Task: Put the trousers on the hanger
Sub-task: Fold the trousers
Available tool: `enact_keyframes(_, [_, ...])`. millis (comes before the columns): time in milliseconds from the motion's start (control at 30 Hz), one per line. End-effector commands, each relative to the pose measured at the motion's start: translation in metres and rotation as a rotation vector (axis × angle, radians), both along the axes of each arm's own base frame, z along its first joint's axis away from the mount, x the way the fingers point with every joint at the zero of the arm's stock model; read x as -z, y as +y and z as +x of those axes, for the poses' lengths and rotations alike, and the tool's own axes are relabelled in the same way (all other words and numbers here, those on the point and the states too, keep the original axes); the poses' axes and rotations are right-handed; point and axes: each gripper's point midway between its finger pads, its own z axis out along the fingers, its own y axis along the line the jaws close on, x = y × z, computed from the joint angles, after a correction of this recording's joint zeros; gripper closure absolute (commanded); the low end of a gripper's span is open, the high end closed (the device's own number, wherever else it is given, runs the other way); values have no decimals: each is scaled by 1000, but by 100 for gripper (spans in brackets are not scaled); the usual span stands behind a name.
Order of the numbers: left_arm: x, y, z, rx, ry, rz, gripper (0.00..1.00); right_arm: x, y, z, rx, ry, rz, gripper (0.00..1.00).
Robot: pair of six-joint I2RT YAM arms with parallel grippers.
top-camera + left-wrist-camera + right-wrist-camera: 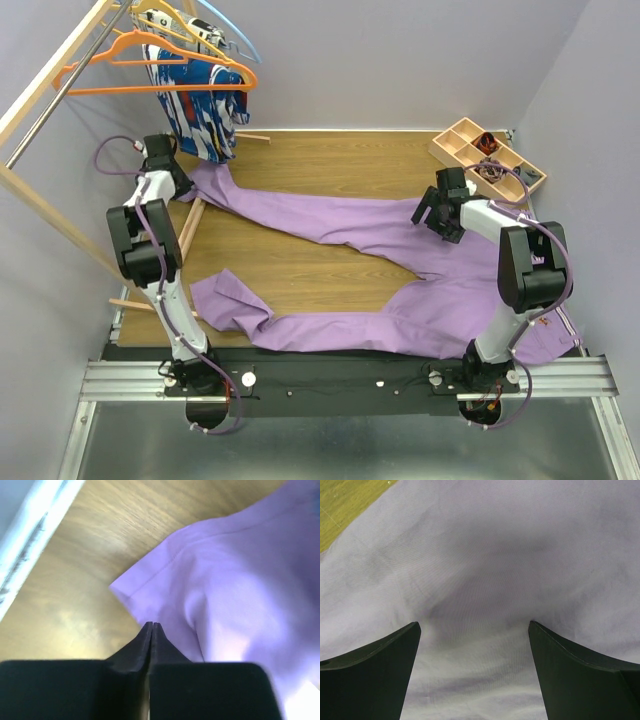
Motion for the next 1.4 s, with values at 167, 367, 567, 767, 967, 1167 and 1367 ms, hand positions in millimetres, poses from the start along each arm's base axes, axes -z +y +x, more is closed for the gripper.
enact_keyframes(167, [-106,-15,-13,11,-227,53,71,21,-27,7,68,36,-99,3])
enact_keyframes(367, [-121,-57,-10,109,-263,21,54,45,-29,28,89,75,-84,5])
enact_keyframes(567, [-112,-113,-12,218,-254,-38,46,62,-41,39,154,106,-60,5])
enact_keyframes(767, [-77,-172,-26,311,-202,-145,46,53,-50,69,188,63,-35,5])
enact_keyframes(967, [-51,-178,-32,288,-145,-147,45,54,-44,75,183,61,-4,5])
enact_keyframes(1167, [-26,-164,-39,175,-128,-130,42,57,-40,66,177,79,18,5])
enact_keyframes(1367, [-14,-157,-43,117,-137,-124,41,55,-38,63,179,81,27,5])
